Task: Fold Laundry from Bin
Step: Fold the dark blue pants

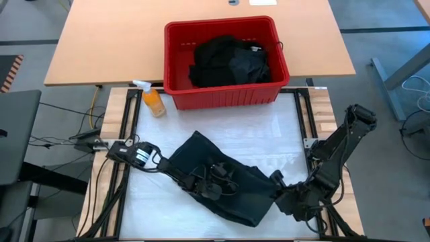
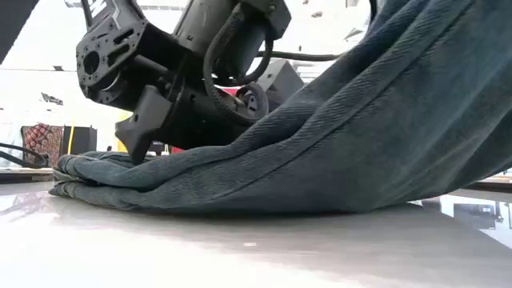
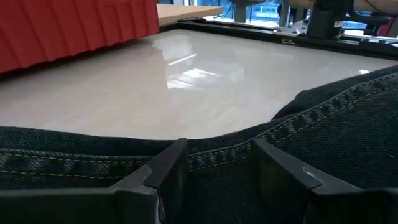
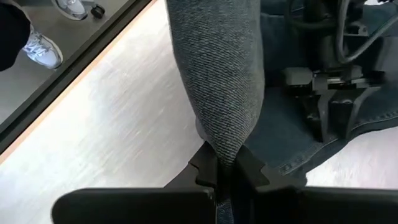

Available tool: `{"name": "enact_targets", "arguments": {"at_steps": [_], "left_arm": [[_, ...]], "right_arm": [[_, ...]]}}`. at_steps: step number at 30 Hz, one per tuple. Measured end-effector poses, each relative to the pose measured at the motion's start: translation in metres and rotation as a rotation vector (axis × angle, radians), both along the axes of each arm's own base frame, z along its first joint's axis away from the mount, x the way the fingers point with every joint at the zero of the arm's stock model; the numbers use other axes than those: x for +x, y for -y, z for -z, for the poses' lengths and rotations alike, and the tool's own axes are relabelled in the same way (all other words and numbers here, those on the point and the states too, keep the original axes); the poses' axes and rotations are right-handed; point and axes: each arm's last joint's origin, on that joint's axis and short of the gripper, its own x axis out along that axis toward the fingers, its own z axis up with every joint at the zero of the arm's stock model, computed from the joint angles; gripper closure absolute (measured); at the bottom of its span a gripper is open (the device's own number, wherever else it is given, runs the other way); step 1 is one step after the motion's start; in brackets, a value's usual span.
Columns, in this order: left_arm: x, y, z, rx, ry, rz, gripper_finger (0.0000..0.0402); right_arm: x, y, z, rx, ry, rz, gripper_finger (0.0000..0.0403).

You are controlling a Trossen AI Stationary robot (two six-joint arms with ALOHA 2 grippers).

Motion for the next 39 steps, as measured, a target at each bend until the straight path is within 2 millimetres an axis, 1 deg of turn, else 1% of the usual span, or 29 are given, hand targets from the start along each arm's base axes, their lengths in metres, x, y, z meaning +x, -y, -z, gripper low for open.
{"name": "enact_targets", "arguments": {"at_steps": [2, 5, 8, 10, 11, 14, 16, 18, 20, 22, 24, 26, 28, 30, 32, 35, 39], "left_arm": [[0.004, 0.003, -0.002, 0.012, -0.001, 0.007, 0.0237], [0.008, 0.008, -0.012, 0.058, -0.017, 0.023, 0.0237], [0.011, 0.012, -0.032, 0.117, -0.042, 0.051, 0.0237], [0.010, 0.014, -0.051, 0.170, -0.055, 0.055, 0.0237], [0.009, 0.015, -0.064, 0.206, -0.058, 0.041, 0.0237], [-0.001, 0.021, -0.111, 0.313, -0.061, -0.055, 0.0237], [-0.012, 0.023, -0.134, 0.361, -0.080, -0.107, 0.0237], [-0.028, 0.019, -0.147, 0.388, -0.104, -0.116, 0.0237], [-0.049, 0.011, -0.151, 0.375, -0.103, -0.129, 0.0237], [-0.073, -0.001, -0.148, 0.293, -0.037, -0.136, 0.0237], [-0.096, -0.013, -0.140, 0.130, 0.087, -0.099, 0.0237], [-0.111, -0.019, -0.127, -0.042, 0.189, -0.010, 0.0237], [-0.119, -0.018, -0.113, -0.142, 0.239, 0.064, 0.0237], [-0.120, -0.010, -0.102, -0.181, 0.263, 0.117, 0.0237], [-0.116, 0.001, -0.091, -0.153, 0.228, 0.152, 0.0237], [-0.103, 0.017, -0.076, -0.092, 0.152, 0.217, 0.0237], [-0.078, 0.034, -0.060, -0.067, 0.116, 0.266, 0.0237]], "right_arm": [[-0.001, 0.000, -0.003, -0.005, -0.004, -0.002, 0.0366], [-0.001, 0.000, -0.009, -0.012, -0.009, -0.003, 0.0367], [0.000, 0.001, -0.019, -0.021, -0.003, -0.016, 0.0367], [0.000, 0.000, -0.025, -0.024, 0.010, -0.036, 0.0367], [0.000, 0.000, -0.027, -0.030, 0.017, -0.050, 0.0367], [0.001, -0.001, -0.034, -0.039, 0.032, -0.078, 0.0367], [0.001, -0.001, -0.038, -0.038, 0.031, -0.080, 0.0367], [0.000, -0.001, -0.041, -0.028, 0.023, -0.082, 0.0367], [-0.001, -0.001, -0.044, -0.016, 0.014, -0.077, 0.0367], [-0.002, -0.002, -0.046, 0.004, 0.007, -0.076, 0.0367], [-0.004, -0.004, -0.047, 0.021, -0.004, -0.091, 0.0367], [-0.005, -0.005, -0.048, 0.030, -0.011, -0.104, 0.0367], [-0.005, -0.006, -0.049, 0.035, -0.008, -0.106, 0.0367], [-0.003, -0.004, -0.050, 0.032, -0.006, -0.102, 0.0367], [0.001, -0.001, -0.051, 0.034, -0.003, -0.091, 0.0367], [0.007, 0.004, -0.056, 0.049, 0.005, -0.065, 0.0367], [0.014, 0.008, -0.067, 0.084, 0.010, -0.070, 0.0367]]}}
